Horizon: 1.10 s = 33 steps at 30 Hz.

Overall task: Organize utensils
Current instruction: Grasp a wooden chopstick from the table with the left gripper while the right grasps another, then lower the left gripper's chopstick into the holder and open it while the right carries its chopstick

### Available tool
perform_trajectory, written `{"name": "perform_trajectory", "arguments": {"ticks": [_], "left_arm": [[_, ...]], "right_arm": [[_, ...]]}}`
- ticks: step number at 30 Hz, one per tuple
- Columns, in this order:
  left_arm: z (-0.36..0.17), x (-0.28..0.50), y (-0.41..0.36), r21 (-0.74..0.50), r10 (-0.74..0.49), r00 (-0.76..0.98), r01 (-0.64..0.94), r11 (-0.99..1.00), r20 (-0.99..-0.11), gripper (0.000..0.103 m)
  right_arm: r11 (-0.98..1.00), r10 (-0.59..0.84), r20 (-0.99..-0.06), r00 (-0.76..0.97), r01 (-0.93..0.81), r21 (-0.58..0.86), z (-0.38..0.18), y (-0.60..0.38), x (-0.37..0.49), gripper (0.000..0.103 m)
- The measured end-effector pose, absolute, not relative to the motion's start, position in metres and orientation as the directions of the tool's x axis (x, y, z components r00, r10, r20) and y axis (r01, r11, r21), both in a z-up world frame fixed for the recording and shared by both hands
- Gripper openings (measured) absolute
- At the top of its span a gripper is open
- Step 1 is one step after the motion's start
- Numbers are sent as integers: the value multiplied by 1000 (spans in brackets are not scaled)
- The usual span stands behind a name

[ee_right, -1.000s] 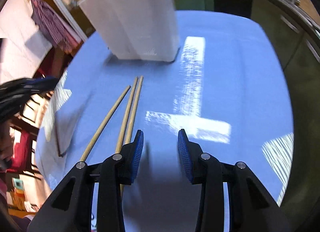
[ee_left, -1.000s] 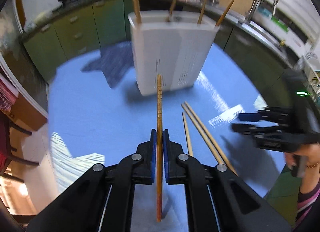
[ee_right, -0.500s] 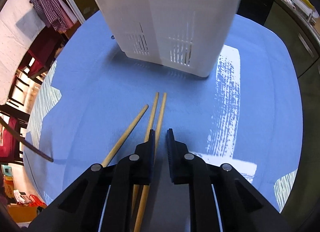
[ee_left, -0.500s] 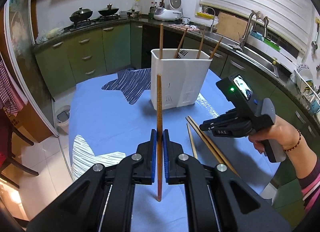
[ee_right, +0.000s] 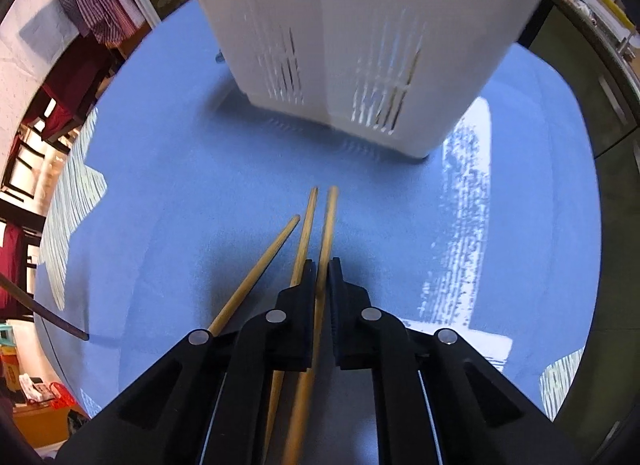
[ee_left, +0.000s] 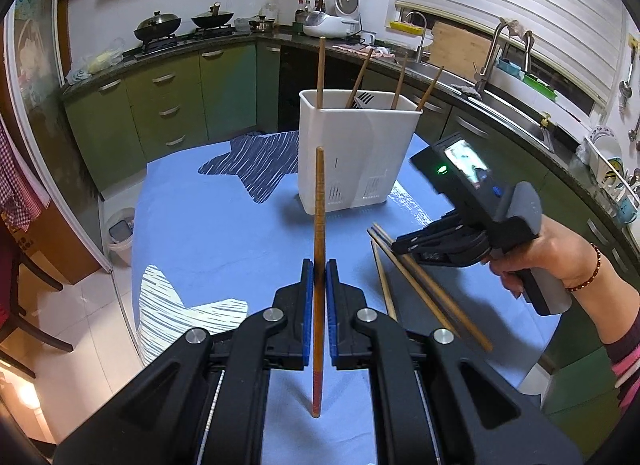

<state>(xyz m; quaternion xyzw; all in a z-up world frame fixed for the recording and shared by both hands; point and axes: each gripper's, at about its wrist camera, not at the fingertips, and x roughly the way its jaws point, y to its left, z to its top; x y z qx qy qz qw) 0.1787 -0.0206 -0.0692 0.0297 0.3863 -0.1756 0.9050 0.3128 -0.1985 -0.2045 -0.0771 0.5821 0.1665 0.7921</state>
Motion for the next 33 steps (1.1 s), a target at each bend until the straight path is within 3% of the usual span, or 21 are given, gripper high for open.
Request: {"name": "perform_trajectory", "arguments": {"ticks": [18,33], "left_arm": [[-48,159,-27,-45,-293,668,362,931,-684,6],[1,166,-42,-41,-329,696,396,917,-639,6]], "right_arm": [[920,351,-745,567,-358,161,-81,-285,179,6],[924,366,-691,623,-330,192,-61,-322,151,6]]}}
